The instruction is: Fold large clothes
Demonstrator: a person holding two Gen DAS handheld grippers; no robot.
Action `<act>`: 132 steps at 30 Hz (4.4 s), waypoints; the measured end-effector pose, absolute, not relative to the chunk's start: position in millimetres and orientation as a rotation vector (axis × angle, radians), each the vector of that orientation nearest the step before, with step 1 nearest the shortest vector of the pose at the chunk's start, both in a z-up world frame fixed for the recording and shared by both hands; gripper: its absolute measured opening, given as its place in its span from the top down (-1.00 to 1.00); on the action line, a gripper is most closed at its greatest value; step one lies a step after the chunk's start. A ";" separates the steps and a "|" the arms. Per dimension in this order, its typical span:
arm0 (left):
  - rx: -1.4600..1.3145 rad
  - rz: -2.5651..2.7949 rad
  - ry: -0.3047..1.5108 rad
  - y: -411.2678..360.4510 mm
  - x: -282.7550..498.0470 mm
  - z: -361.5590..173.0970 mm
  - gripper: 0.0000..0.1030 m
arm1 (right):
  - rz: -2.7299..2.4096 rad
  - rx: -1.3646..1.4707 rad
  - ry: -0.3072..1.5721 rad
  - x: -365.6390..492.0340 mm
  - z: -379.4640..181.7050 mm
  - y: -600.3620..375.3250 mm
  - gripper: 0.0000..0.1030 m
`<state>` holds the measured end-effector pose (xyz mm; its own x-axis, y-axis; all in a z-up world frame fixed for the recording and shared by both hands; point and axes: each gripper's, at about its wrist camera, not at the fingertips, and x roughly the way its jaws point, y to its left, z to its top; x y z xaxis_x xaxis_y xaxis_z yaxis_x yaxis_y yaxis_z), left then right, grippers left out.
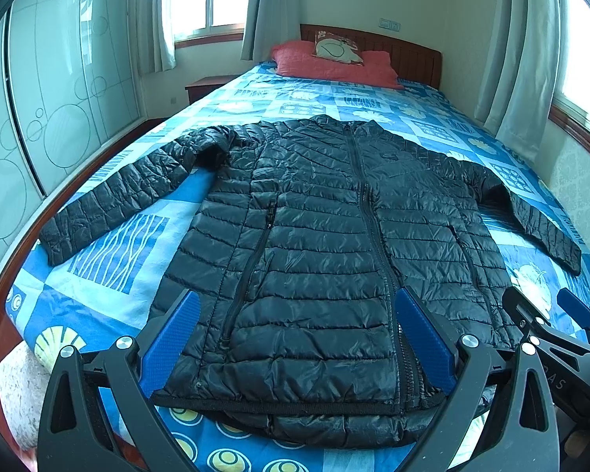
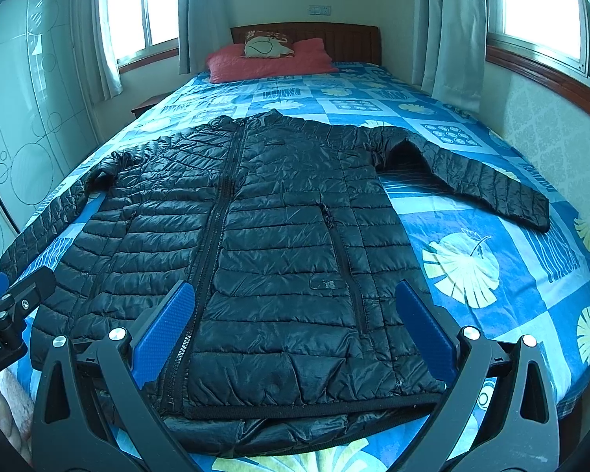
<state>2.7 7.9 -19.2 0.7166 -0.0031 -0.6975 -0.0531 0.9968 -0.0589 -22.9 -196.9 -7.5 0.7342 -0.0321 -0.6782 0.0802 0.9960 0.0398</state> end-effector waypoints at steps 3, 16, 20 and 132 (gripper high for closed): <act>-0.108 0.031 0.782 17.1 11.5 -24.1 -0.90 | -0.063 0.088 0.755 -18.4 -12.4 -201.7 -0.96; -0.307 0.232 0.866 134.9 78.7 -71.8 -0.90 | -0.091 0.423 0.791 15.3 -43.7 -299.1 -0.31; -0.364 0.352 0.853 187.0 90.8 -89.0 -0.90 | -0.194 0.501 0.749 25.2 -51.7 -351.2 -0.31; -0.359 0.548 0.794 243.9 94.4 -159.4 -0.91 | -0.090 0.243 0.760 306.9 -62.5 -348.8 0.48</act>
